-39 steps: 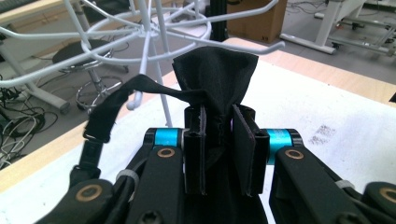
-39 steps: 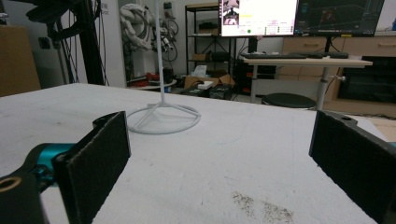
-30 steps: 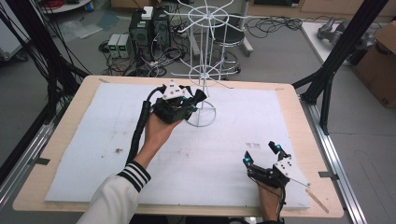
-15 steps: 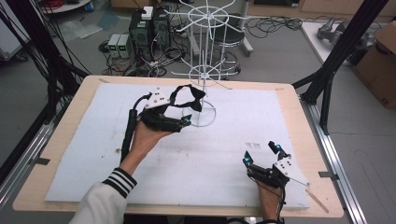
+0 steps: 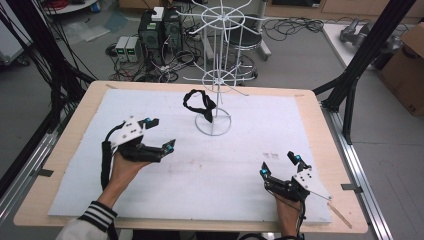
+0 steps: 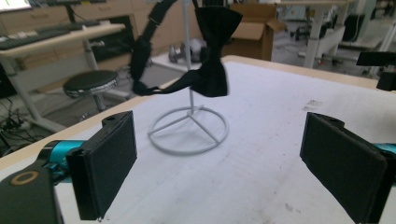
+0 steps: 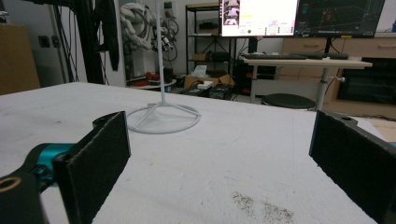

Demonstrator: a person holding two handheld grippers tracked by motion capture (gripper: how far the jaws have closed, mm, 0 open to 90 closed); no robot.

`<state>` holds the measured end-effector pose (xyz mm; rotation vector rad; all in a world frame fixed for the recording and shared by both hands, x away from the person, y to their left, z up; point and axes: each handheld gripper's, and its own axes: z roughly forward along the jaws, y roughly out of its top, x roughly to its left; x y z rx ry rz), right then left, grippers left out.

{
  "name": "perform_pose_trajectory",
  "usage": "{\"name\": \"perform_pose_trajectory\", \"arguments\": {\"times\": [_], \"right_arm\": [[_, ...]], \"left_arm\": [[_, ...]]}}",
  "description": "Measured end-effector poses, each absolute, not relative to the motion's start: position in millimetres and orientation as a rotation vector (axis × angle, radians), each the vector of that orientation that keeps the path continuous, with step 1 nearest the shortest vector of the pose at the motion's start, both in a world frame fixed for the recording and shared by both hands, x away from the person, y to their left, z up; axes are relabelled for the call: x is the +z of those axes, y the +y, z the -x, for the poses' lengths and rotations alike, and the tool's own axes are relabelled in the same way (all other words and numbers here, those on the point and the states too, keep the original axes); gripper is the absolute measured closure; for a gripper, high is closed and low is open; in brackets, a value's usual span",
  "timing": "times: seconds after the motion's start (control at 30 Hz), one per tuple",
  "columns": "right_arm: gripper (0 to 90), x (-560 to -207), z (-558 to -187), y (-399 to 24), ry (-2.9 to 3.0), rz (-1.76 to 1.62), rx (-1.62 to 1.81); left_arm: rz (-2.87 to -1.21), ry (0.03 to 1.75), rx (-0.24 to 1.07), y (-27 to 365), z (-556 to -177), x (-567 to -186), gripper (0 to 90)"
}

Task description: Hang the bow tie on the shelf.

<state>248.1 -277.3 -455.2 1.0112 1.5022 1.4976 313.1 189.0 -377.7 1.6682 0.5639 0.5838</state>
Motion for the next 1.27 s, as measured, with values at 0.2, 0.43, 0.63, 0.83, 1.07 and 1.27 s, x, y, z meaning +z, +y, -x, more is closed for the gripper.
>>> {"name": "perform_pose_trajectory", "arguments": {"times": [0.2, 0.43, 0.63, 0.83, 1.07, 1.27], "right_arm": [[4.2, -455, -249, -277, 1.505, -1.005, 1.486], [4.2, -455, -248, -276, 1.510, -1.004, 1.486], [4.2, -455, -249, -276, 1.510, -1.003, 1.476], [4.2, -454, -250, -275, 1.522, -1.007, 1.458], [4.2, -454, -250, -273, 1.523, -1.021, 1.444], [4.2, -454, -251, -272, 1.525, -1.030, 1.431]], "left_arm": [[-1.619, 0.598, 0.618, 232, -288, -407, 11.3], [-1.525, 0.686, 0.653, 278, -277, -432, 11.2], [-1.471, 0.743, 0.684, 293, -271, -447, 11.3], [-1.385, 0.742, 0.717, 300, -264, -455, 11.3], [-1.387, 0.771, 0.748, 299, -264, -455, 11.3], [-1.364, 0.798, 0.747, 301, -265, -455, 11.4]]}}
